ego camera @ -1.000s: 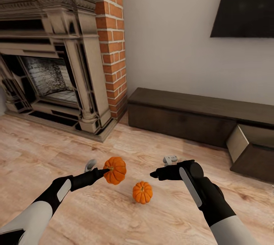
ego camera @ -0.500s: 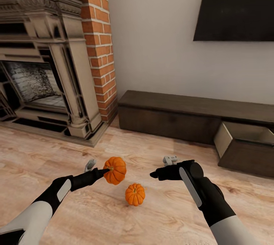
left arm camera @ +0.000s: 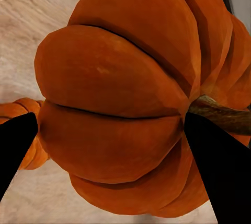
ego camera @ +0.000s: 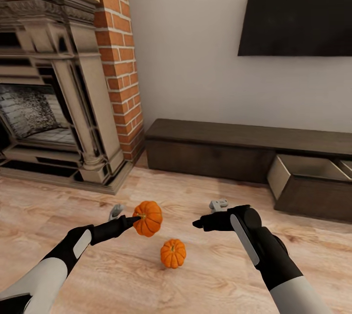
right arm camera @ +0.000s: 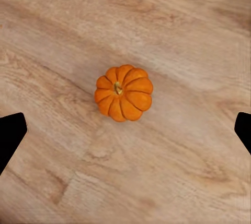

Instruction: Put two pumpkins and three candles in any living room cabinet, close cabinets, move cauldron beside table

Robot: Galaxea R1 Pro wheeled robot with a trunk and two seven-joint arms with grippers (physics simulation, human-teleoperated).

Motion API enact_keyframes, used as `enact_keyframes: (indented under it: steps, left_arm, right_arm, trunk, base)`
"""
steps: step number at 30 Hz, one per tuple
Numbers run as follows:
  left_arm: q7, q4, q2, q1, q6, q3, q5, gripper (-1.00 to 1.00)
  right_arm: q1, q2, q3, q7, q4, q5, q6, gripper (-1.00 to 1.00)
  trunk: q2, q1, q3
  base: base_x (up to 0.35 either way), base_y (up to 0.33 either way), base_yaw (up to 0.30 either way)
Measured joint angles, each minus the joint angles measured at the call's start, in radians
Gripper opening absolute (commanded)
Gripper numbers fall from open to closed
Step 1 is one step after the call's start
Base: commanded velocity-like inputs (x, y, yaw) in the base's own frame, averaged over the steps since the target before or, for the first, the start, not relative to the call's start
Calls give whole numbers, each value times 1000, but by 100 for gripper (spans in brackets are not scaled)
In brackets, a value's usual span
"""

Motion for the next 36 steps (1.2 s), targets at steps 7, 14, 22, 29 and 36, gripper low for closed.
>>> enact_keyframes:
  steps: [7, 14, 22, 29, 36]
  left_arm:
    - [0, 0, 0, 0, -1, 0, -1, -100]
    - [0, 0, 0, 0, 0, -1, 1, -100]
    - [0, 0, 0, 0, 0, -1, 2, -100]
    - [0, -1, 0, 0, 0, -1, 0, -100]
    - [-3, -8, 14, -13, 16, -3, -2, -100]
  right_arm:
    - [0, 0, 0, 0, 0, 0, 0, 100]
    - [0, 0, 0, 0, 0, 1, 1, 100]
    - [0, 0, 0, 0, 0, -1, 1, 100]
    - [0, 0, -1, 0, 0, -2, 0, 100]
    - [-17, 9, 16, 8, -15, -22, -4, 100]
  trunk:
    - [0, 0, 0]
    - [0, 0, 0]
    - [0, 0, 6]
    - [0, 0, 11]
    - [0, 0, 11]
  base:
    - [63, 257, -6]
    - [8, 32, 0]
    - [0, 21, -72]
    - [8, 273, -84]
    - [13, 75, -3]
